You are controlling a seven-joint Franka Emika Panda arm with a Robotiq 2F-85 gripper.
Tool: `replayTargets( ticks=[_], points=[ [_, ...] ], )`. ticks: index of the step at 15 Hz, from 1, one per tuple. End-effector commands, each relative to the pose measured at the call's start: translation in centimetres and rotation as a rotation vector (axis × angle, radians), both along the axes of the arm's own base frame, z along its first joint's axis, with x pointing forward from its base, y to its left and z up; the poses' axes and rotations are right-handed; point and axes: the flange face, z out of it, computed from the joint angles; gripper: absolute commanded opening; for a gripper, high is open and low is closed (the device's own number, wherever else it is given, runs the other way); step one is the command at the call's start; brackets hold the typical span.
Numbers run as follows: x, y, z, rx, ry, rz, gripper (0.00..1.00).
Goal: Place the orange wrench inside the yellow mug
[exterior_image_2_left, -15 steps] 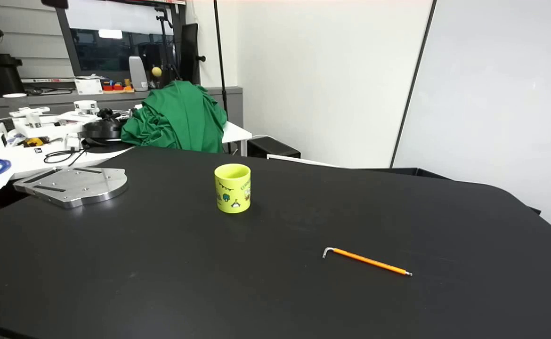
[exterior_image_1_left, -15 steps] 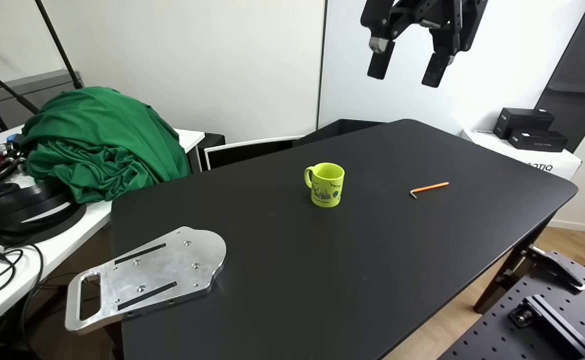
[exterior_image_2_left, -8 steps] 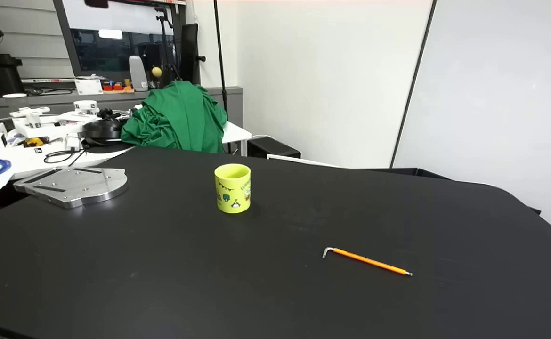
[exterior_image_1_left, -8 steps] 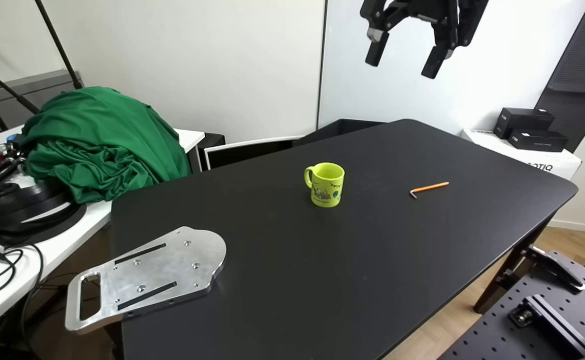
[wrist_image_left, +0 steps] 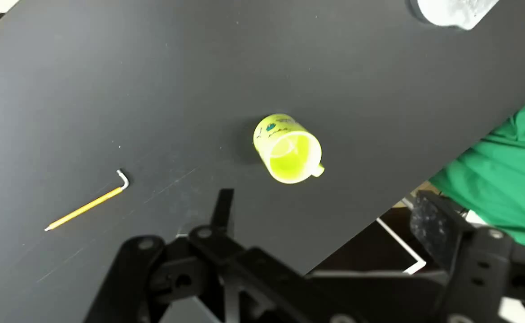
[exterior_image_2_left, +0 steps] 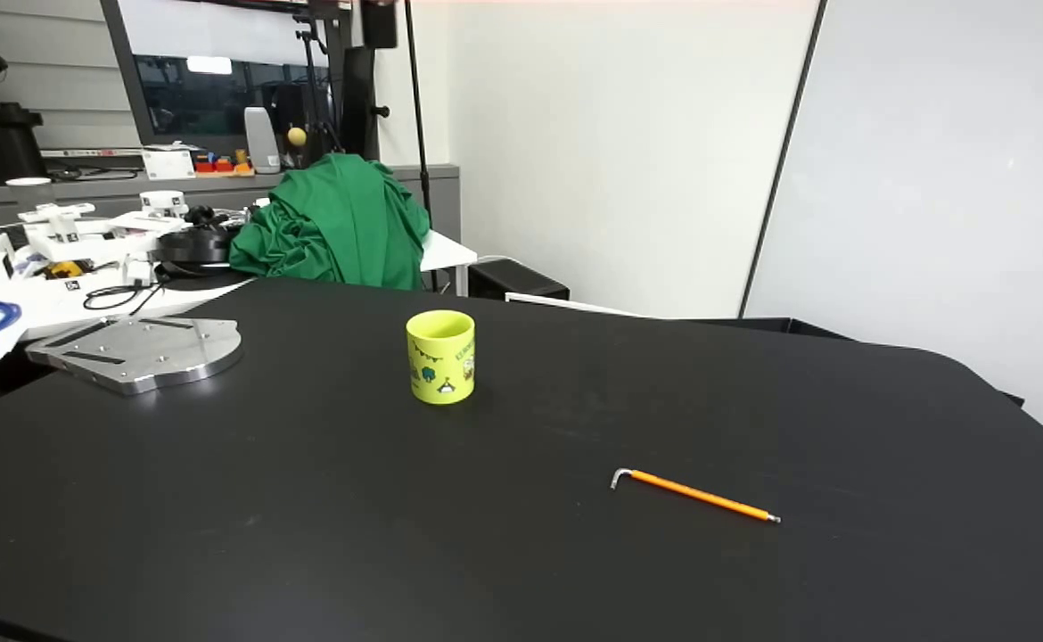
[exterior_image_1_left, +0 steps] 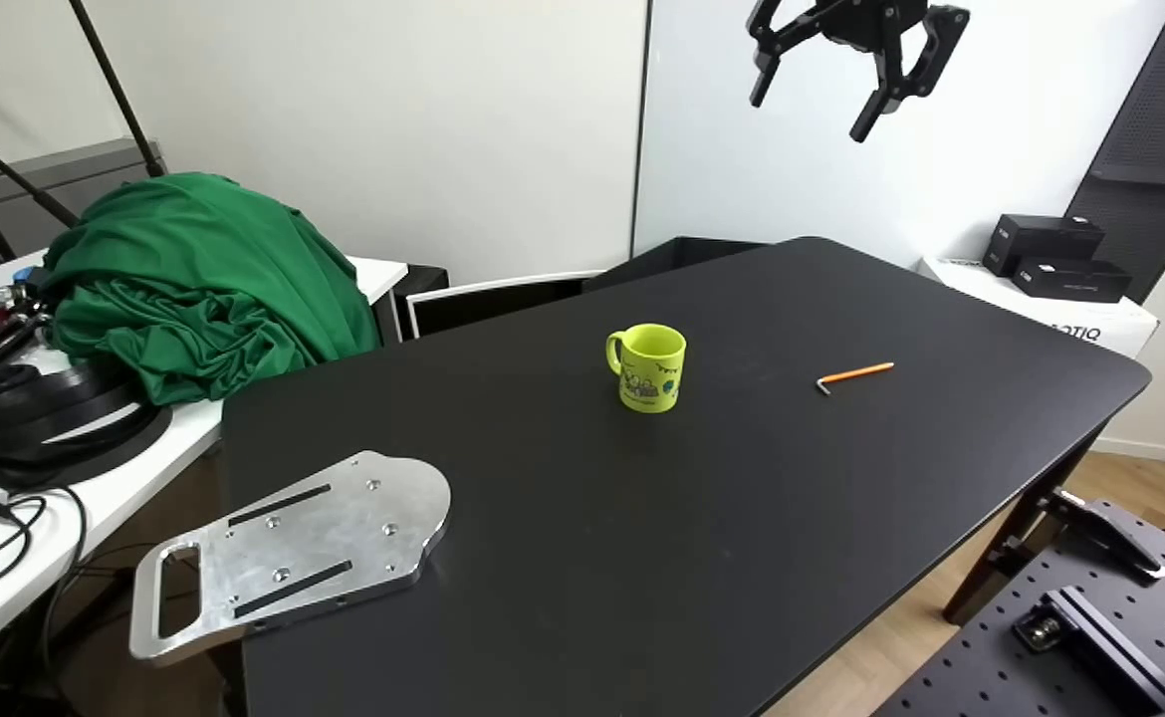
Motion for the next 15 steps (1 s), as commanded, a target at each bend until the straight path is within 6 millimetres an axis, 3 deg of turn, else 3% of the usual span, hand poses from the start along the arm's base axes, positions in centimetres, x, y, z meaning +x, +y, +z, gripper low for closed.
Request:
replayTargets(
  ticks=[1,9,12,15],
  points=[
    [3.5,-5.8,-0.5,0.009,0.01,-0.197,1.0],
    [8.2,-18.5,-3.4,0.025,-0.026,-0.593,1.0],
    [9.3,-21.4,-5.3,0.043,-0.048,-0.736,1.0],
    [9.9,-23.2,-8.6,0.056,-0.034,-0.879,1.0]
  ],
)
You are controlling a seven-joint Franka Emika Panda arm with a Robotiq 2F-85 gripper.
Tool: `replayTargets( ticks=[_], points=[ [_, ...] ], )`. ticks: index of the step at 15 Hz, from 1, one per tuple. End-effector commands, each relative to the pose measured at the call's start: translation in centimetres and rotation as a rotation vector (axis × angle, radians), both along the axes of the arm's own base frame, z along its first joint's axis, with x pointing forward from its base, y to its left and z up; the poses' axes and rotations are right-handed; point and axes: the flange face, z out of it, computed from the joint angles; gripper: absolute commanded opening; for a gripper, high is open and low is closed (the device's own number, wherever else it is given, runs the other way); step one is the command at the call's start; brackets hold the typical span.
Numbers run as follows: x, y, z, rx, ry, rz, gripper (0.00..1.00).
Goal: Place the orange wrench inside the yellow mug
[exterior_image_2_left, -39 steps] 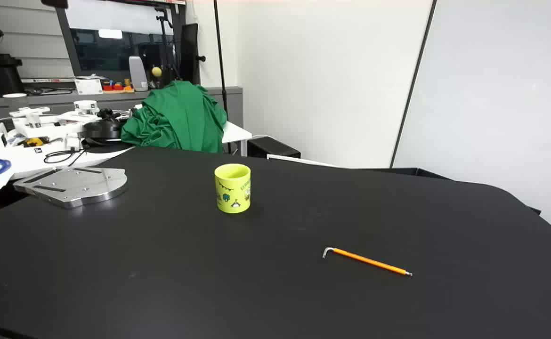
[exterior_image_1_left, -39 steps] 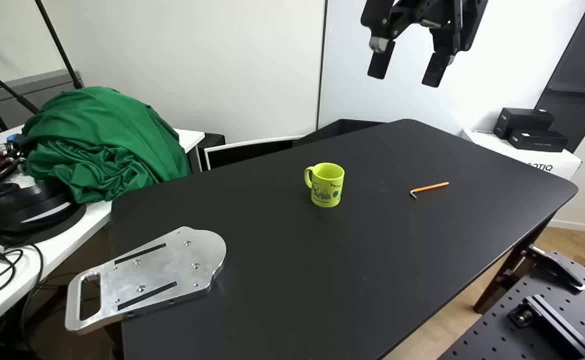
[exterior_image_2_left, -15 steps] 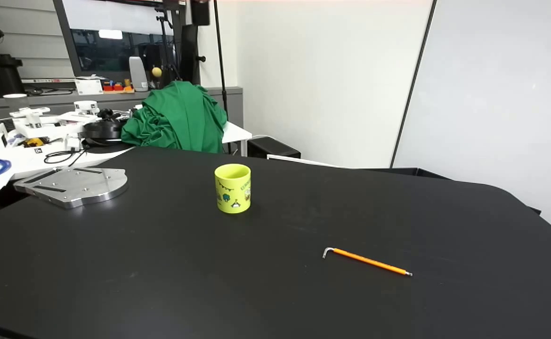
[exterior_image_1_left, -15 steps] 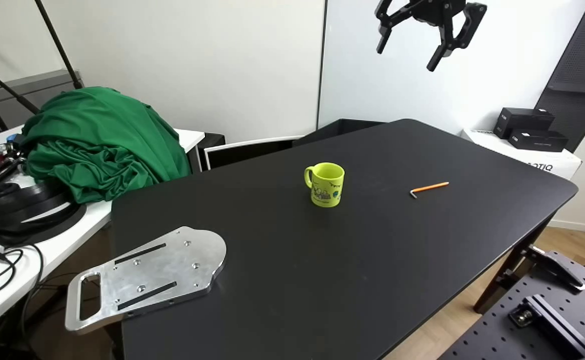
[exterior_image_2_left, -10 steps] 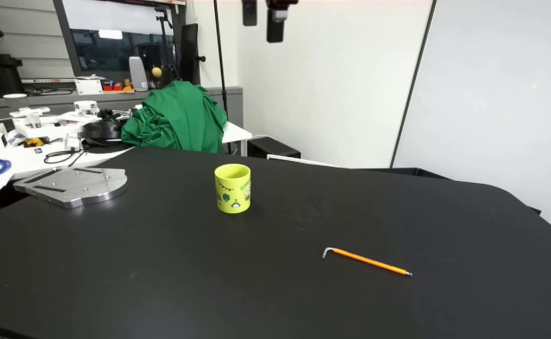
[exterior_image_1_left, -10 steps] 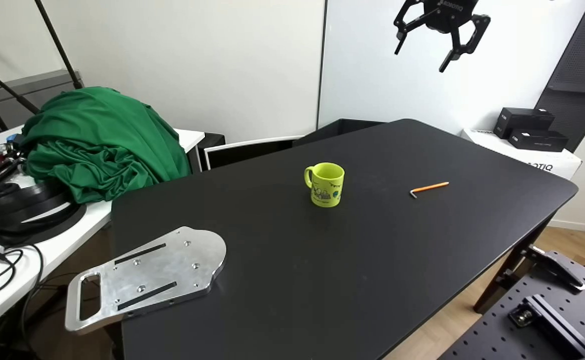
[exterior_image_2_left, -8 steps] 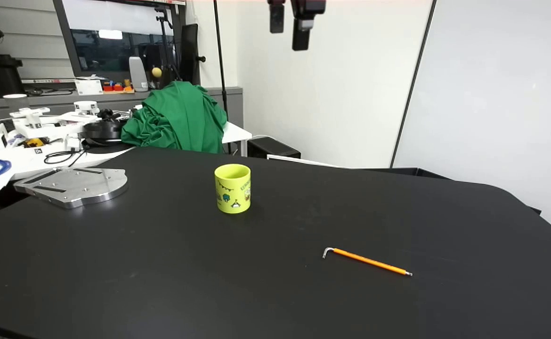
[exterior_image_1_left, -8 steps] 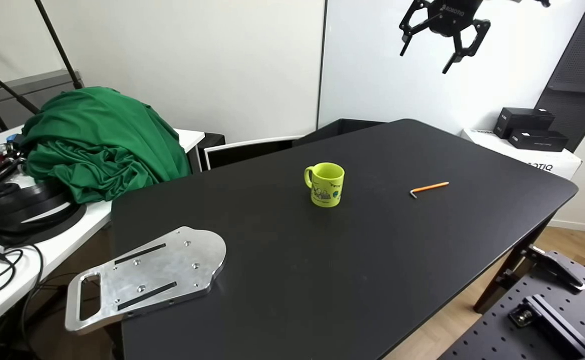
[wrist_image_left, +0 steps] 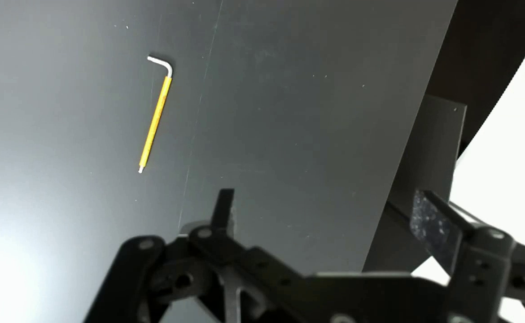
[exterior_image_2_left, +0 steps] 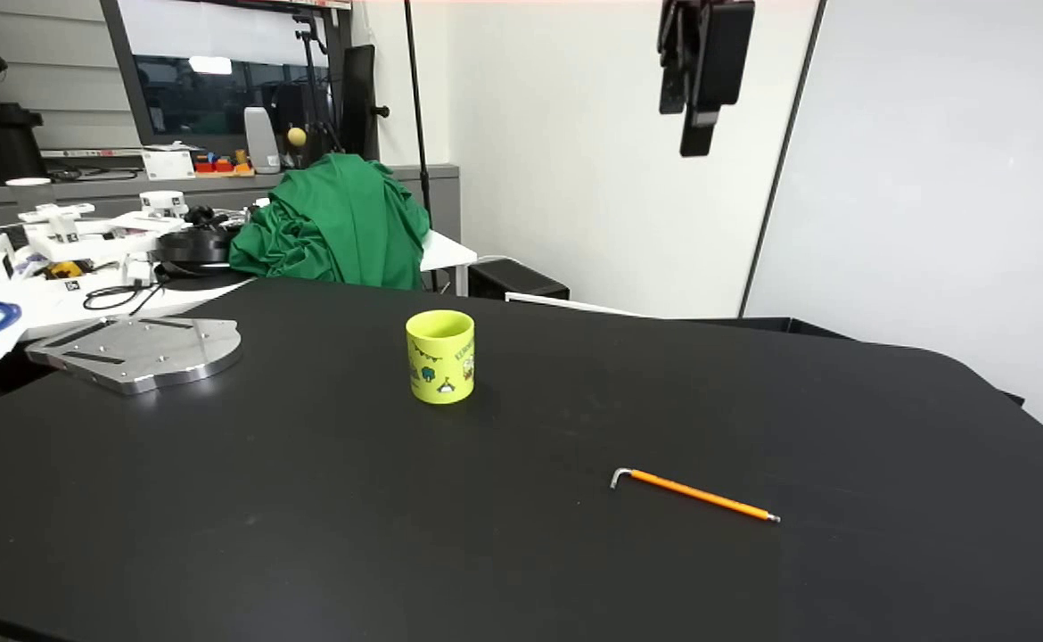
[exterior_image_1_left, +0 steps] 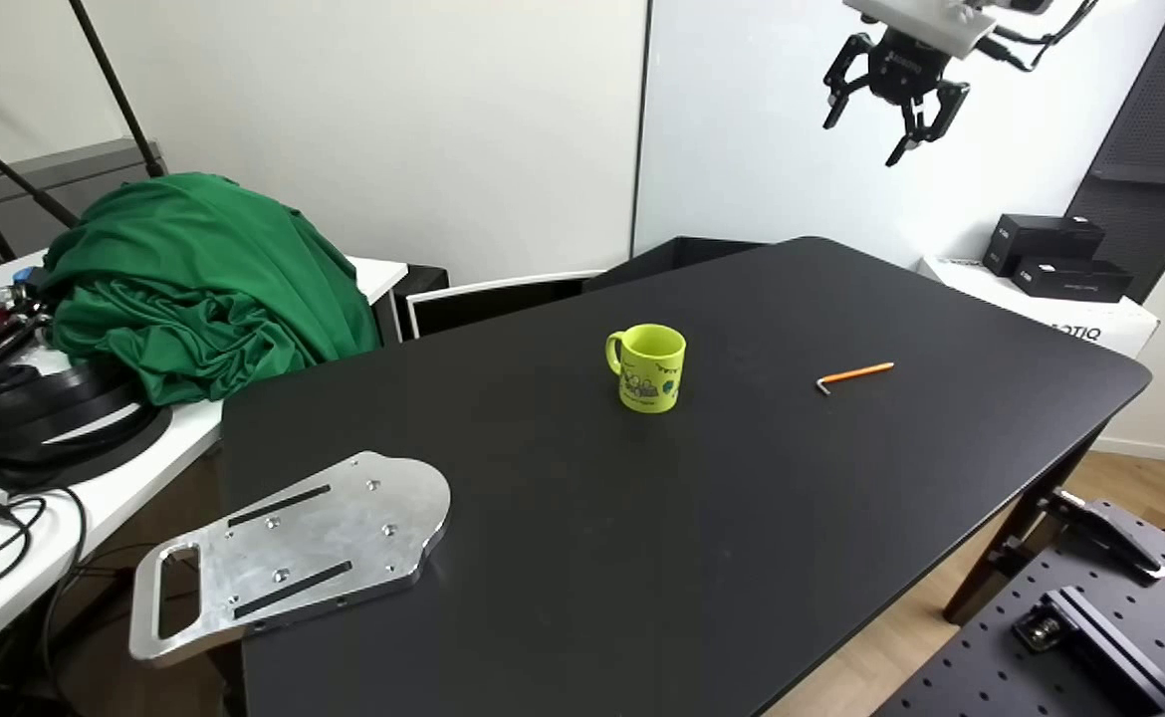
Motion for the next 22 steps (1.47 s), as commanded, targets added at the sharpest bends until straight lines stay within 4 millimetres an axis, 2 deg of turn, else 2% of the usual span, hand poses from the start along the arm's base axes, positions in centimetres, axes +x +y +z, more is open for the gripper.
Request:
replayTargets(
  ticks=[1,4,5,6,9,18,22],
  points=[
    [1.6,-1.9,-3.2,0.018,0.008,-0.19,1.0],
    [1.6,-3.0,-6.4,0.026,0.022,-0.333,1.0],
    [1.7,-2.7,-7.1,0.068,0.021,-0.33,1.0],
    [1.0,-2.6,-6.5,0.039,0.027,-0.267,1.0],
    [1.2,-2.6,-7.9,0.055,0.039,-0.29,1.0],
    [1.3,-2.7,-7.7,0.056,0.034,-0.294,1.0],
    [0.7,-3.7,-11.6,0.013,0.058,-0.381,1.0]
  ],
)
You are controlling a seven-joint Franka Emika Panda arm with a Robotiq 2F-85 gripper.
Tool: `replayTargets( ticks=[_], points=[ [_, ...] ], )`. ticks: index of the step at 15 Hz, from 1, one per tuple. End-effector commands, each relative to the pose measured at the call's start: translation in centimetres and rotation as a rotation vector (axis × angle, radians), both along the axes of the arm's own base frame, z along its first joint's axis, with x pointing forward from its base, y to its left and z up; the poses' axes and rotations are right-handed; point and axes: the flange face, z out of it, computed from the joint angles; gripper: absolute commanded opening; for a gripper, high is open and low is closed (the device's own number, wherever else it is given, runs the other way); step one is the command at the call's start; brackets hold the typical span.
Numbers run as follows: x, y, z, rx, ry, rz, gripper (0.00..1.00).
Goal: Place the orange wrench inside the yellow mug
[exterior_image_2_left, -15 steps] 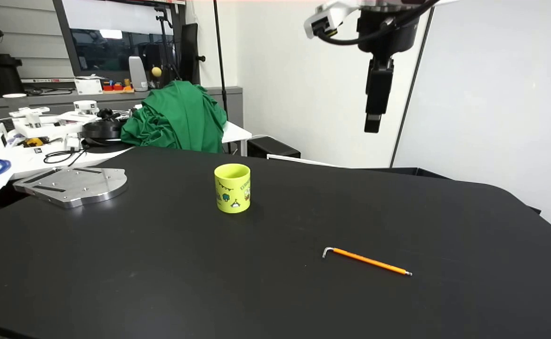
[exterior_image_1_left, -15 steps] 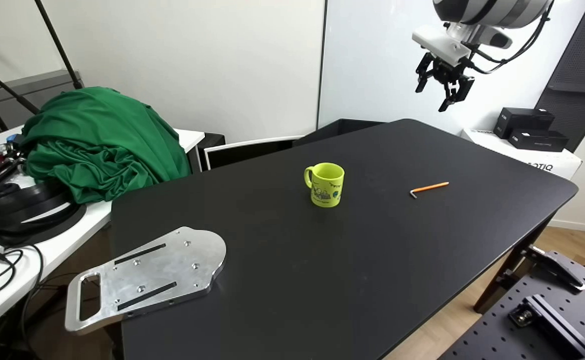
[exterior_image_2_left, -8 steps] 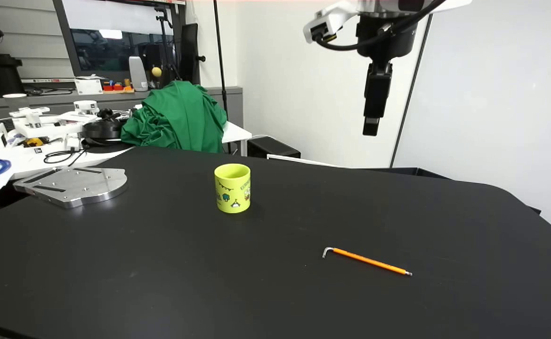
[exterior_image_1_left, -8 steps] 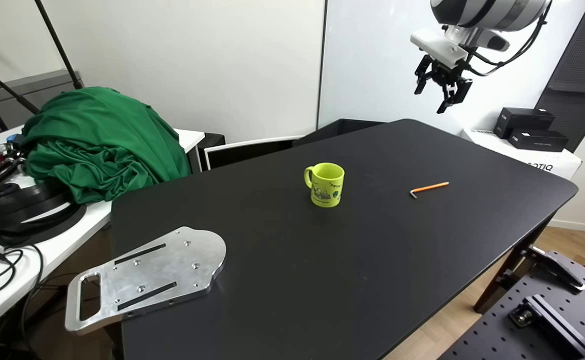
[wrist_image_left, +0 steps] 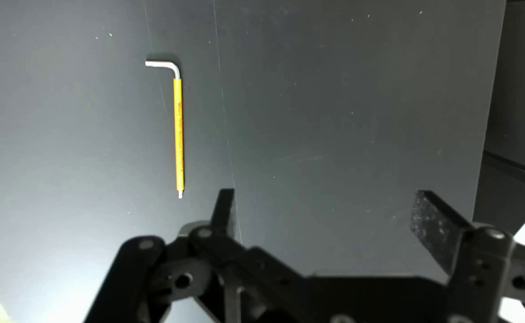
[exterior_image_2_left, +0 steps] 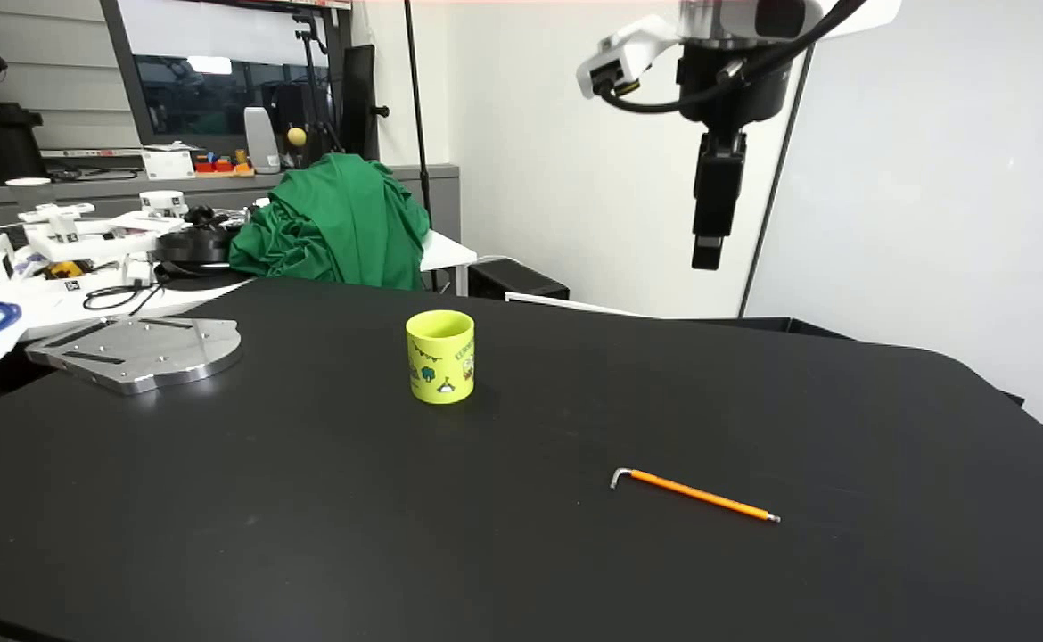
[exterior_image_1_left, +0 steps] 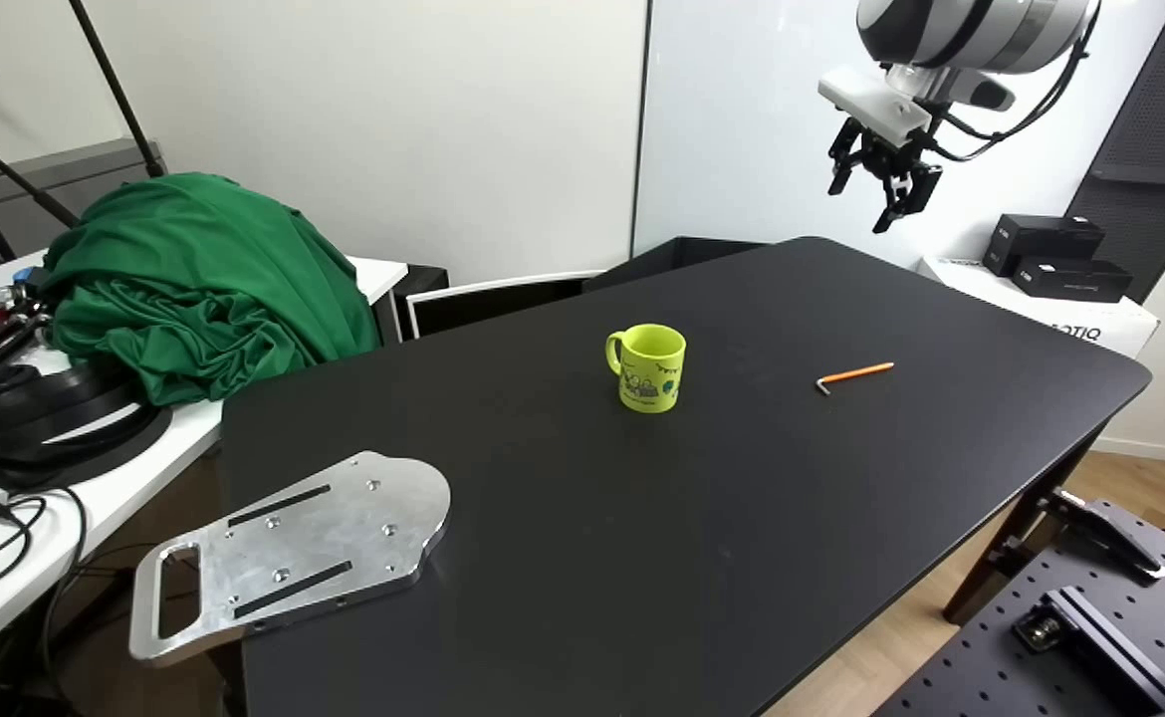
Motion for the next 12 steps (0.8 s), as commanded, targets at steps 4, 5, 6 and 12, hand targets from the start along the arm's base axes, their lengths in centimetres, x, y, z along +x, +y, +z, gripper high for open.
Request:
replayTargets(
  ticks=[4,5,6,12],
  points=[
    [-1.5,-1.4,-8.3,-0.036,0.081,-0.155,1.0],
    [-1.8,-1.3,-9.7,-0.039,0.1,-0.169,1.0],
    [-2.1,-1.2,-11.0,-0.037,0.124,-0.176,1.0],
    [-2.7,1.0,-15.1,0.032,0.181,-0.155,1.0]
  ],
)
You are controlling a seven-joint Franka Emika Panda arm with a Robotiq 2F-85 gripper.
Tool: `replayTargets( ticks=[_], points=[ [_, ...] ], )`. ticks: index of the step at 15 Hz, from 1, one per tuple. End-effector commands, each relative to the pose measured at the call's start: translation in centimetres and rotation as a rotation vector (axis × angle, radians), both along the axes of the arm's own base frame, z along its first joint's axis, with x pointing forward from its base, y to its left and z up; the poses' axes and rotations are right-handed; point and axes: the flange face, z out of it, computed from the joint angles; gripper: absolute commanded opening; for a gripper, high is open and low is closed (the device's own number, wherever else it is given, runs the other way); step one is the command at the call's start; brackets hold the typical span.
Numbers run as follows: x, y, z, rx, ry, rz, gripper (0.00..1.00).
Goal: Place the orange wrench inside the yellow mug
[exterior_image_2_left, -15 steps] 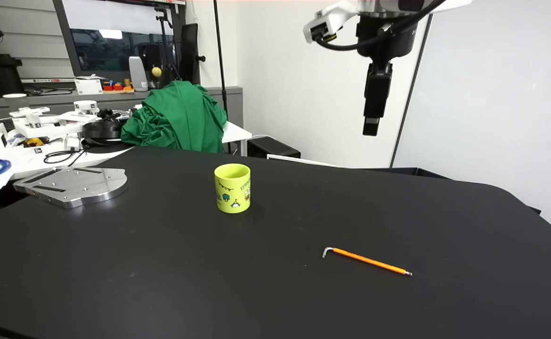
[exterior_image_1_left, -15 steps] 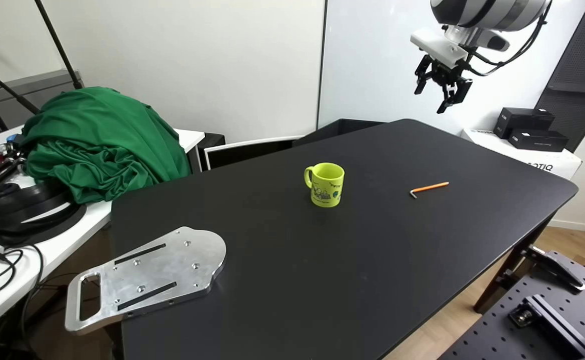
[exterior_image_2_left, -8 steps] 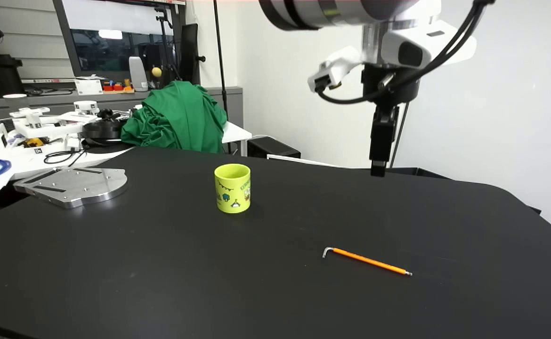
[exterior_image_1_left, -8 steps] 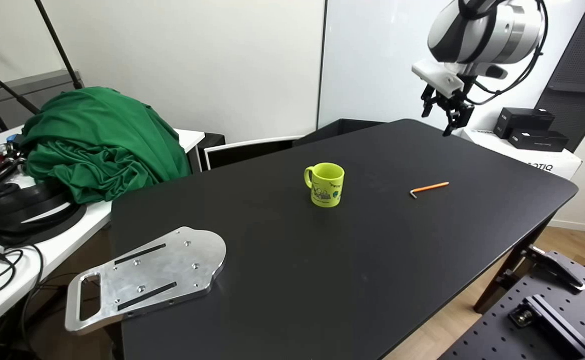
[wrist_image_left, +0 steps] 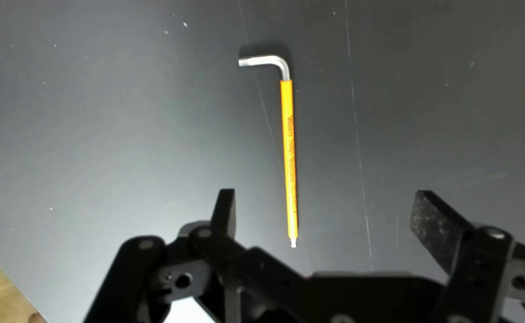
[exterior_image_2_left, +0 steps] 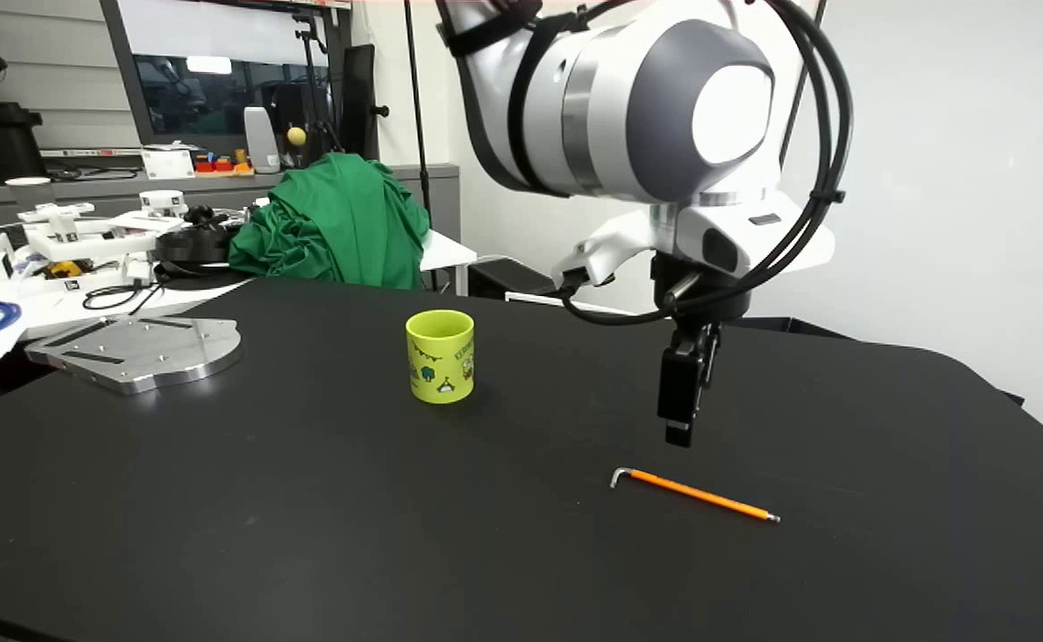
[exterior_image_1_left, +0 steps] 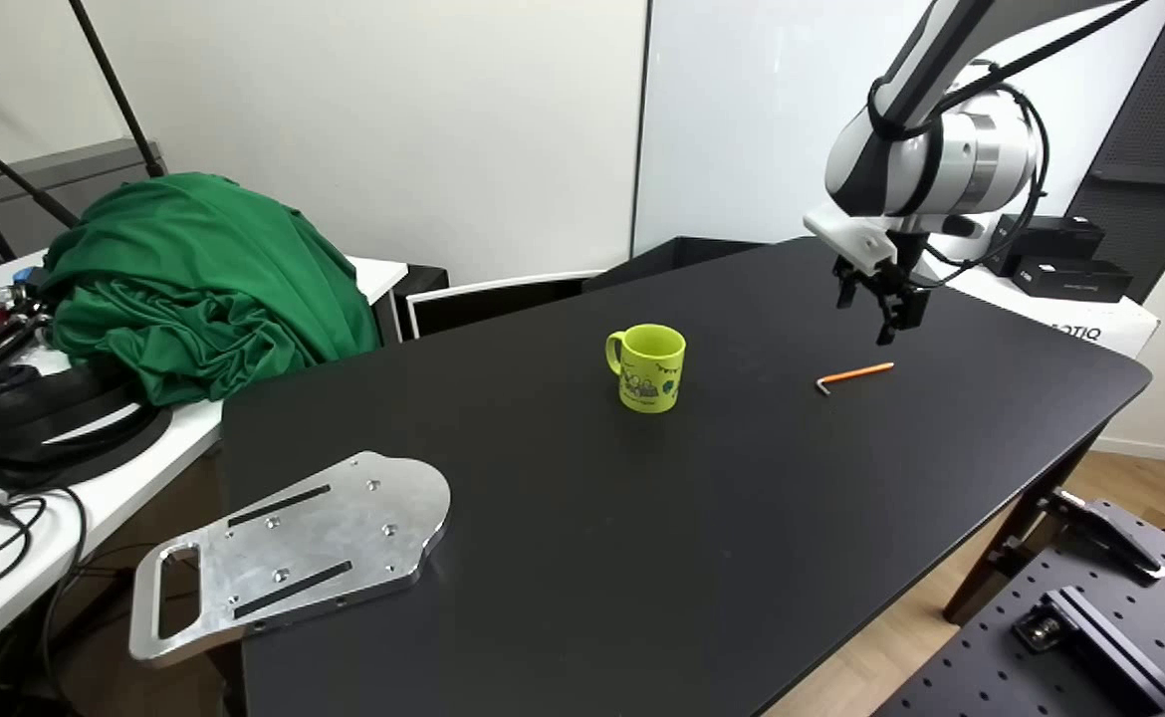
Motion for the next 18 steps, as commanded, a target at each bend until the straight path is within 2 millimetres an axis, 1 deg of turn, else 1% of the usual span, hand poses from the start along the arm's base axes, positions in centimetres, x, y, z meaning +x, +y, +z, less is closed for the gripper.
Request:
replayTargets(
  ticks=[1,5,8,10,14,18],
  points=[
    [0.1,1.3,-0.8,0.029,-0.009,0.001,1.0],
    [0.8,2.2,-1.1,0.068,-0.03,0.011,1.0],
    [0.9,2.3,-2.1,0.094,-0.02,0.017,1.0],
    [0.8,1.9,-3.1,0.086,-0.007,0.025,1.0],
    [0.3,0.6,-5.8,0.071,0.034,0.044,1.0],
    [0.3,-0.7,-8.2,0.033,0.05,0.067,1.0]
  ],
)
